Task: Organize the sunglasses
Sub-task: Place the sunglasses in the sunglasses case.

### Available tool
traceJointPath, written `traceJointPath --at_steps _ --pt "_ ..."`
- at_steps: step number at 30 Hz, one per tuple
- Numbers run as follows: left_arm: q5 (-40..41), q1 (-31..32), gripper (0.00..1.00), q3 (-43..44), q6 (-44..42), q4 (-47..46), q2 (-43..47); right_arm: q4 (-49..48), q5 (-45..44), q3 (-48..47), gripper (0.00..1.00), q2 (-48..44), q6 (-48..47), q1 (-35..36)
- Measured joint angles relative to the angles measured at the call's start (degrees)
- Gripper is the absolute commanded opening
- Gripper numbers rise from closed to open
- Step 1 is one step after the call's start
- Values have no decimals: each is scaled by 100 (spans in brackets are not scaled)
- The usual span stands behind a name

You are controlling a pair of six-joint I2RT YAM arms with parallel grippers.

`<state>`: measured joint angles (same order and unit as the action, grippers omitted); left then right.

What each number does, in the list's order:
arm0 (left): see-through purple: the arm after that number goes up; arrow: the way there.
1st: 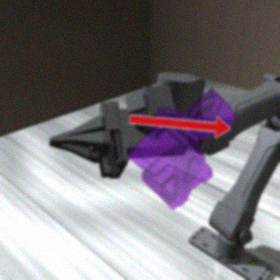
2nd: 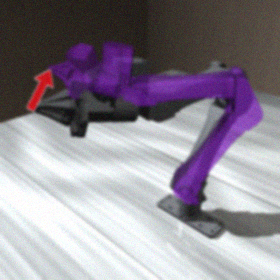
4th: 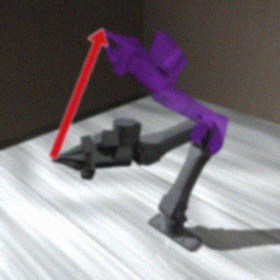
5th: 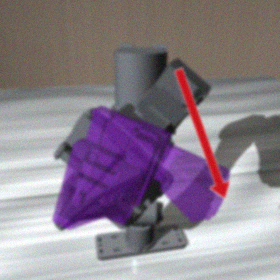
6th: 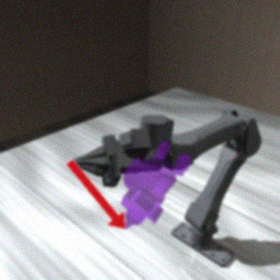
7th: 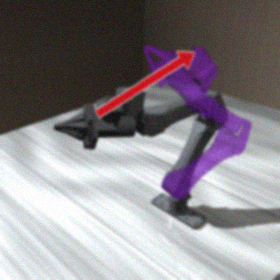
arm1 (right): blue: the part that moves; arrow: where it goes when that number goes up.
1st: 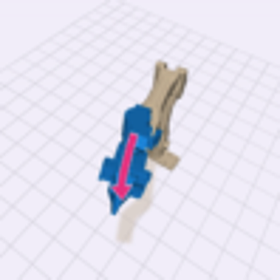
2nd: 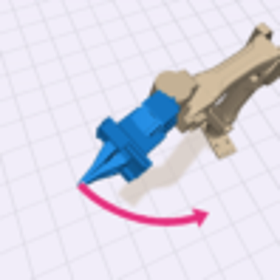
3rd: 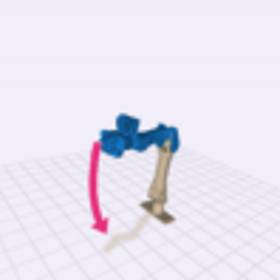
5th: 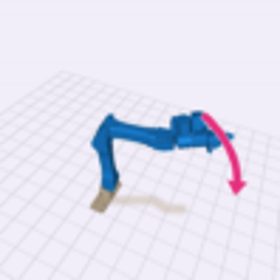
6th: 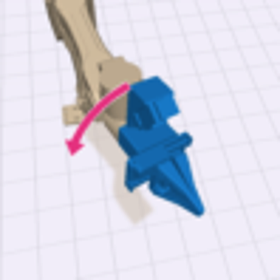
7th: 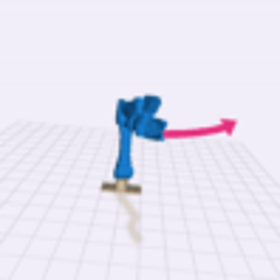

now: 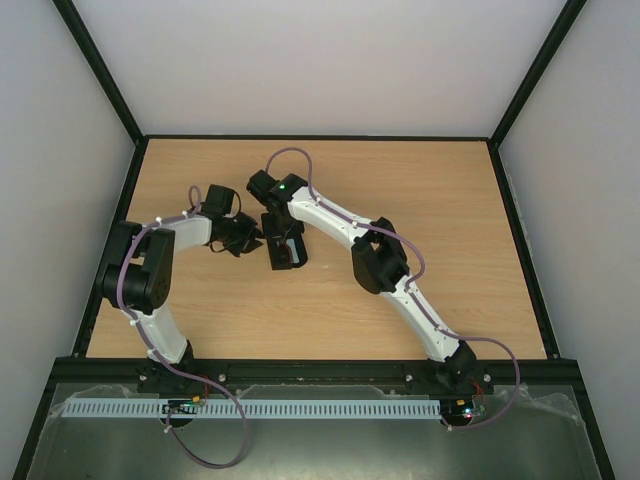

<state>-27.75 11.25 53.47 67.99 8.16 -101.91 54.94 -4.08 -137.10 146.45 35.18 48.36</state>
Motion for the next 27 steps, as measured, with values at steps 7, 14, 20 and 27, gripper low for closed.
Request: traceJointPath --at_steps 7,14,20,27 --pt "-15 0 22 0 -13 20 0 -22 2 -11 24 28 24 7" --pt "-20 0 22 0 -13 22 0 17 -254 -26 33 50 155 48" --pt "-24 0 22 0 -13 20 0 168 -568 -28 43 50 260 48" --pt "-28 0 22 0 -13 22 0 221 -680 -28 39 50 291 48"
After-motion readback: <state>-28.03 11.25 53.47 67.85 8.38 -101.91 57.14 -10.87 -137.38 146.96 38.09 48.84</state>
